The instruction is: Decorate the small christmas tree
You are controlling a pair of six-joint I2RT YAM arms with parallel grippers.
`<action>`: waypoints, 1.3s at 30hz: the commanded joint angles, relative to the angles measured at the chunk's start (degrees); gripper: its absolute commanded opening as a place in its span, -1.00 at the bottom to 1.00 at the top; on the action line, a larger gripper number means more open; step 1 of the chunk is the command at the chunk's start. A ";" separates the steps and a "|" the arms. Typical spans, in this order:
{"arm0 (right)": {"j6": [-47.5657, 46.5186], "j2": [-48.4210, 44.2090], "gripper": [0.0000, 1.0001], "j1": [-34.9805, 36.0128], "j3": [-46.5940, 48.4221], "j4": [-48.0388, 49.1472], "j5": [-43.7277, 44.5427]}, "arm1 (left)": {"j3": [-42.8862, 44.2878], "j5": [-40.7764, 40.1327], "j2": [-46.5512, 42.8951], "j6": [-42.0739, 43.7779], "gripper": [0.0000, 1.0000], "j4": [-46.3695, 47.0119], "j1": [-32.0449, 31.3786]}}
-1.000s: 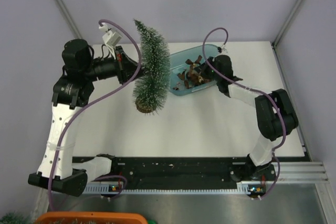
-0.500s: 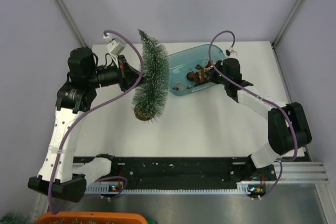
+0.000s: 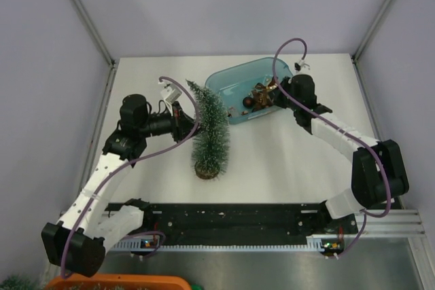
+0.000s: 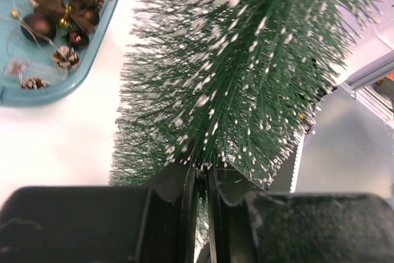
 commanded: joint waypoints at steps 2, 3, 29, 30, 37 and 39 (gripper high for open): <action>-1.45 -1.69 -0.88 -1.09 1.93 -0.55 0.28 | -0.16 -2.79 1.26 -1.46 -0.73 15.19 -4.13; -1.45 -1.52 -0.82 -1.45 2.10 -0.63 0.10 | -0.25 -3.50 1.53 -1.99 -0.73 16.43 -4.92; -2.60 4.54 0.32 5.92 16.34 -10.30 1.42 | -12.47 -5.79 -6.29 -2.96 -0.24 18.29 -4.93; -1.90 5.25 0.32 6.89 16.43 -10.39 1.07 | -12.12 -5.27 -6.12 -2.79 -0.21 17.68 -4.84; 1.18 9.64 0.33 11.73 17.05 -9.87 2.21 | -9.92 -2.90 -7.25 -0.59 0.57 9.68 -4.66; 1.71 10.96 0.33 12.43 18.01 -10.13 2.12 | -9.57 -2.01 -8.13 0.11 0.92 7.49 -4.66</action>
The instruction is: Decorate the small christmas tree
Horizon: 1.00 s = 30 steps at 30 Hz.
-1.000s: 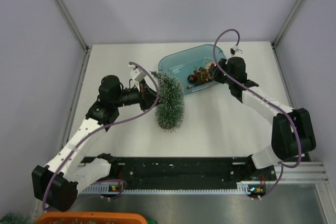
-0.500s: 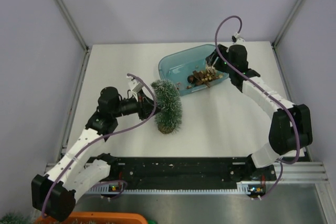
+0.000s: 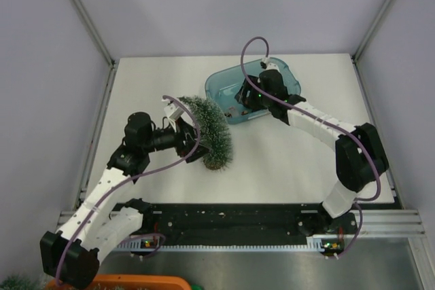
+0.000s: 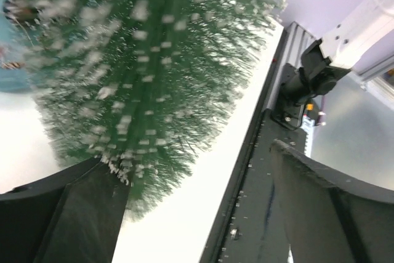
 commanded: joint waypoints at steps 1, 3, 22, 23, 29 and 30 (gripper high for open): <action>2.11 2.09 0.33 1.36 4.53 0.12 1.21 | 3.07 2.82 -2.61 1.95 0.97 -4.93 0.15; 2.98 3.67 0.33 1.62 5.23 -0.23 1.29 | 3.42 2.99 -3.66 3.26 0.97 -7.56 0.23; 8.52 17.04 -0.23 3.12 11.21 3.37 -1.17 | 12.03 -2.19 -12.28 13.91 0.98 -28.84 0.14; 8.52 17.04 -0.36 3.12 11.21 3.29 -1.17 | 12.29 -2.45 -12.28 13.99 0.97 -29.28 0.14; 8.09 15.37 -0.96 3.20 12.26 4.52 -1.17 | 14.05 -3.68 -12.72 14.61 0.97 -31.04 0.23; 7.74 14.93 -1.00 3.12 12.79 3.91 -1.25 | 14.66 -3.94 -12.63 14.61 0.97 -31.39 0.15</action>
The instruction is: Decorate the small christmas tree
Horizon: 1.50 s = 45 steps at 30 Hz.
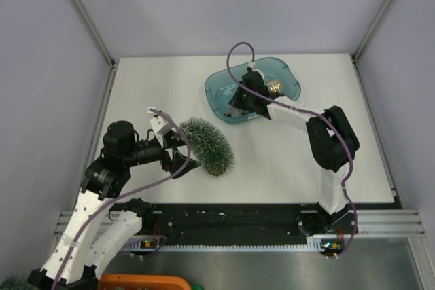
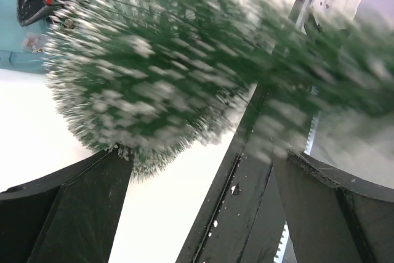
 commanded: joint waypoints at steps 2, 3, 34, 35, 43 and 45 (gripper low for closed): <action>-2.19 -2.97 -1.00 0.52 6.06 0.30 0.65 | 5.21 -2.04 -0.59 2.81 0.98 -2.26 0.10; -2.98 -3.41 -1.00 0.52 7.72 -0.58 1.00 | 6.34 -2.57 -0.59 3.34 0.97 -2.96 0.10; -14.42 -4.21 -1.00 -2.91 60.65 -20.55 -12.44 | 29.29 -44.95 11.79 11.86 0.97 25.59 0.10; -14.42 -4.73 -1.00 -2.91 60.56 -20.28 -13.14 | 29.99 -44.51 13.72 12.48 0.97 25.51 0.19; -14.33 -8.33 -1.00 -3.18 59.25 -17.47 -17.28 | 39.74 -33.01 26.29 13.80 0.97 20.33 0.19; -13.72 -8.86 -1.00 -3.26 59.16 -16.59 -18.24 | 41.94 -28.09 28.49 13.97 0.98 18.31 0.28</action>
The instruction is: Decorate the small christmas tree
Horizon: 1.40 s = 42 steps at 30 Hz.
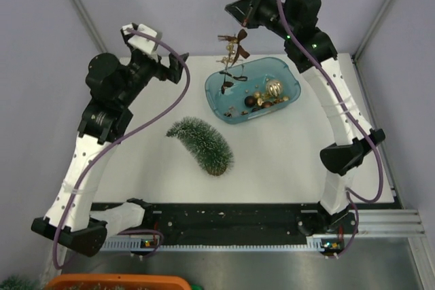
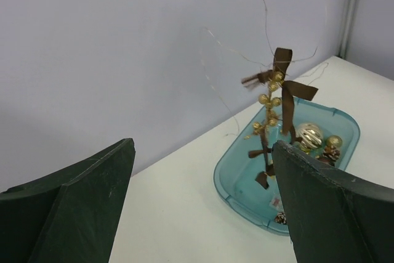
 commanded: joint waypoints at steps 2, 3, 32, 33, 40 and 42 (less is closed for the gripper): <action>1.13 -5.37 -1.00 -0.23 1.13 5.46 -4.80 | 7.09 13.68 4.00 0.25 0.97 -2.01 0.62; 1.57 -5.55 -1.00 -0.31 1.13 5.99 -5.42 | 7.97 16.14 5.32 -0.45 0.98 -2.36 1.24; 6.67 -5.99 -1.00 -1.28 -2.74 12.67 -12.37 | 36.19 43.77 36.62 -9.07 0.63 -7.64 1.16; 7.19 -5.81 -1.00 -1.37 -2.57 13.11 -12.55 | 36.19 43.15 36.97 -9.07 0.61 -7.03 1.07; 10.71 -5.11 -1.00 -2.16 -1.95 16.98 -14.13 | 38.91 41.48 40.40 -5.47 0.30 -7.46 0.54; 11.59 -4.93 -1.00 -2.34 -1.77 17.77 -14.92 | 39.35 39.29 41.28 -6.25 0.31 -6.07 0.37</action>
